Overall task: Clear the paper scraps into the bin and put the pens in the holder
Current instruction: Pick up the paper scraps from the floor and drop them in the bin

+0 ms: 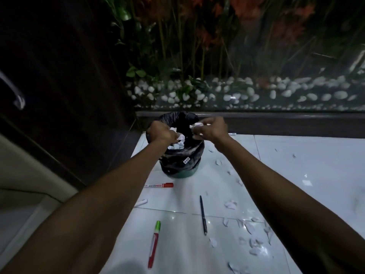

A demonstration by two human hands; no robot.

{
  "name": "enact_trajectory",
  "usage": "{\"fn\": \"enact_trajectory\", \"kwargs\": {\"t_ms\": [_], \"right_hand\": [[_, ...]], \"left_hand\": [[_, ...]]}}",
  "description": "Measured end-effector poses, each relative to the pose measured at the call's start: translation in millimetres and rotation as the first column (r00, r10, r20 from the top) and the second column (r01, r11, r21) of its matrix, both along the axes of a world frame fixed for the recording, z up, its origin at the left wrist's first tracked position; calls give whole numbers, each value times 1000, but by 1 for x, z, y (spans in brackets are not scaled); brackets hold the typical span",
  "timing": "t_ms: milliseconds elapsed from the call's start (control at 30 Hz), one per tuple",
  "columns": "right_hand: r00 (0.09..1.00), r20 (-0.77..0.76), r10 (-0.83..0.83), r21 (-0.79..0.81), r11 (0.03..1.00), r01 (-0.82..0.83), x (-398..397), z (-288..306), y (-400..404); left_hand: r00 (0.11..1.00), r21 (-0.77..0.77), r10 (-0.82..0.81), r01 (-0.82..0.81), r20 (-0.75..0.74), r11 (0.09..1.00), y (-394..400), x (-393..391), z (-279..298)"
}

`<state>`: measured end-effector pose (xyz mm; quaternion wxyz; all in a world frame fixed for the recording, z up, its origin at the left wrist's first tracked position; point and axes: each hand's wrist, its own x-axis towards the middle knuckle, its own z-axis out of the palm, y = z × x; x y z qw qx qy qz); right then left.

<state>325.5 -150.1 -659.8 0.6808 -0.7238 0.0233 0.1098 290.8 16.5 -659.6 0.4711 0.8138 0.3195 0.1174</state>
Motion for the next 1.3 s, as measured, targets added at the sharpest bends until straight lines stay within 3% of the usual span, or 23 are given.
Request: {"fn": "enact_trajectory", "kwargs": {"t_ms": [67,167,333,467,700,833,933,1033,1067,1133,1200,1233,1300], "right_hand": [[998,-56,35,-55,998,-38,8,-5,26],[995,-73,62,-274,958,-80,25,-24,48],[982,-88,166,-232,955,-182,67,-73,64],[993,-9,118,-266,957,-116,24,-22,56],[996,90,-28,-83,996,35,-8,-11,9],[966,245,-78,-154,981,118,-30,-22,-44],[961,265,-75,-363,916,172,-50,-62,-98],[989,140,46,-611,790,49,-74,-109,-151],[992,60,110,-685,727,-39,-83,-123,-165],[958,-131,255,-846,475,-242,-102,-145,-189],[913,-245,325,-925,205,-321,-117,-160,-208],[906,-268,327,-932,149,-330,-124,-166,-219],[902,-302,308,-915,172,-365,-134,-174,-235]], "left_hand": [[997,31,64,-63,-36,998,17,18,-12],[996,42,35,-32,-80,999,16,15,-5],[998,24,-11,13,-56,1000,14,5,-4],[999,67,-51,51,-4,996,5,-8,-23],[911,135,-36,-22,411,991,-64,-49,-30],[834,282,-201,57,513,958,-105,-69,-41],[810,408,-446,285,381,867,-130,-86,-75],[765,379,-644,595,3,709,-140,-103,-122],[708,328,-682,698,-183,637,-141,-109,-133],[524,238,-677,848,-516,474,-144,-122,-146],[388,184,-648,914,-656,362,-148,-137,-152],[339,159,-642,933,-688,322,-151,-144,-155],[271,157,-622,960,-734,233,-156,-158,-161]]}}
